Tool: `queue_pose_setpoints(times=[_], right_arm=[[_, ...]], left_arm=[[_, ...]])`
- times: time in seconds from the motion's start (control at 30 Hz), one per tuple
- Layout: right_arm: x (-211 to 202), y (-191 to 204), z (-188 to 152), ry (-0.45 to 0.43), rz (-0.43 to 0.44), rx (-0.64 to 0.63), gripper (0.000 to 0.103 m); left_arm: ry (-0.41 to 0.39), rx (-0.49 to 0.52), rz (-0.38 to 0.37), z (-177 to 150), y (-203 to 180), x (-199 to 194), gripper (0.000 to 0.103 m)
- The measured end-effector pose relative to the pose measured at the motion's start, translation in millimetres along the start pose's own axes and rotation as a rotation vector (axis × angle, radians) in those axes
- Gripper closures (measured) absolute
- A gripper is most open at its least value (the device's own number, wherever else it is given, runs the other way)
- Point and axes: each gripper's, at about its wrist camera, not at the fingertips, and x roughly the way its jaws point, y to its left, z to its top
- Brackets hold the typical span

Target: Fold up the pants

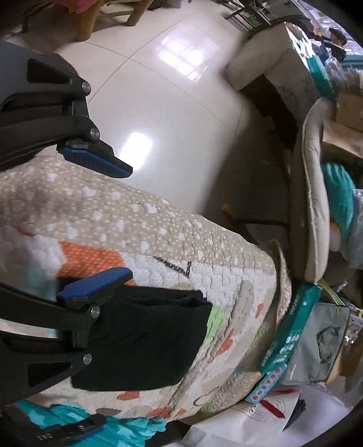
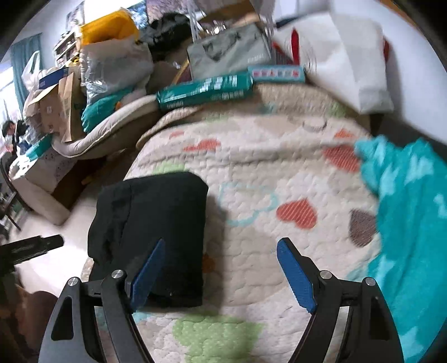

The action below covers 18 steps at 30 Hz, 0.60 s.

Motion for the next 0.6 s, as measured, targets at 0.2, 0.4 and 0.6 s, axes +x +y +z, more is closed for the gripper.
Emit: queue_pose_setpoints(times=[0.2, 0.4, 0.6], right_arm=[[-9.7, 5.3, -13.9, 0.022, 0.032, 0.007, 0.017], [-15.0, 7.9, -29.5, 0.043, 0.034, 0.013, 0.017], [-26.1, 6.2, -38.7, 0.035, 0.014, 0.024, 0.016]], left_arm=[[-0.067, 0.081, -0.003, -37.4, -22.9, -29.4, 0.037], [-0.108, 0.199, 0.019, -71.8, -47.3, -45.6, 0.036], [-0.149, 0.235, 0.007, -86.5, -55.2, -65.6, 0.032]])
